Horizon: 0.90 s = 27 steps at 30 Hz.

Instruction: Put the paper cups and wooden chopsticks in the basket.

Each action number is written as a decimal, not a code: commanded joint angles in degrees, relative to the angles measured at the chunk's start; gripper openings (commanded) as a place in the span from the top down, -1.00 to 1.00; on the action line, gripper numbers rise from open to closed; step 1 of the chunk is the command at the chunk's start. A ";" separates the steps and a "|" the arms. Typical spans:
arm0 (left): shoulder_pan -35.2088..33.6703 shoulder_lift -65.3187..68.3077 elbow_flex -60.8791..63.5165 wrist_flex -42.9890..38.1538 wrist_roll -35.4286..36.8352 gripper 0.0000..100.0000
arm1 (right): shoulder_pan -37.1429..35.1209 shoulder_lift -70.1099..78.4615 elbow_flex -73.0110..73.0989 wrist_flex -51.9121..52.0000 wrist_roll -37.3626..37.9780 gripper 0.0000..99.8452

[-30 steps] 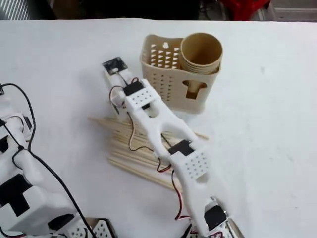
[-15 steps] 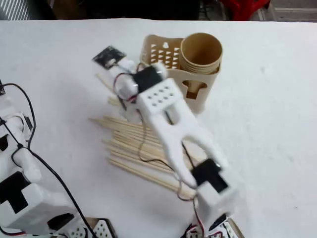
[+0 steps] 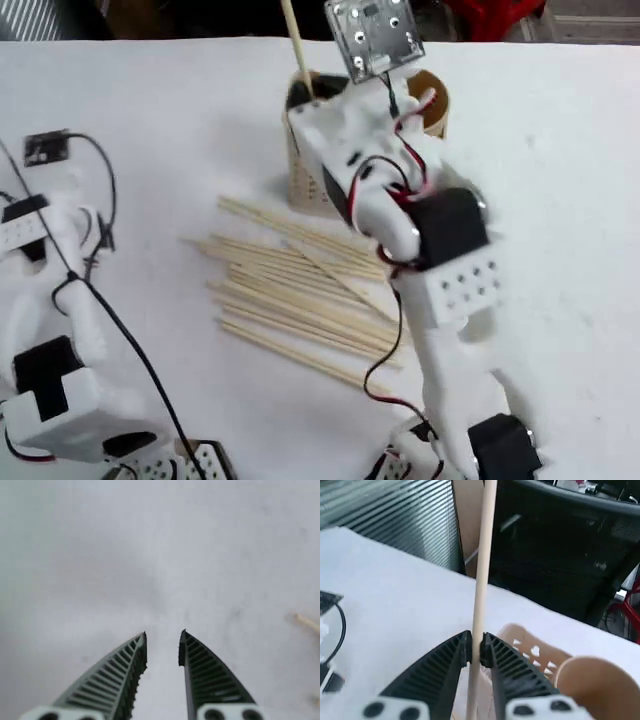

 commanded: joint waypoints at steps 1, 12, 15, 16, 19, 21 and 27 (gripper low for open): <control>3.65 -0.75 0.18 0.44 -0.44 0.76 | 0.92 -5.05 13.10 -25.01 -1.05 0.97; 12.00 -0.48 7.91 -2.20 -0.35 0.76 | 3.21 -11.03 49.32 -64.40 4.57 0.97; 11.47 -0.75 9.85 -4.40 -0.35 0.76 | 6.11 -11.03 49.67 -64.84 4.31 0.97; 11.38 -0.75 10.11 -4.84 -0.35 0.76 | 6.73 -11.03 49.58 -64.92 4.31 0.97; 11.47 -0.75 10.20 -4.92 -0.26 0.76 | 7.96 -10.24 49.67 -67.03 4.40 0.97; 11.47 -0.75 10.20 -4.92 -0.26 0.76 | 8.13 -8.04 49.05 -67.74 4.48 0.97; 11.47 -0.75 10.46 -4.92 -0.26 0.76 | 8.22 1.89 44.22 -69.14 4.22 0.97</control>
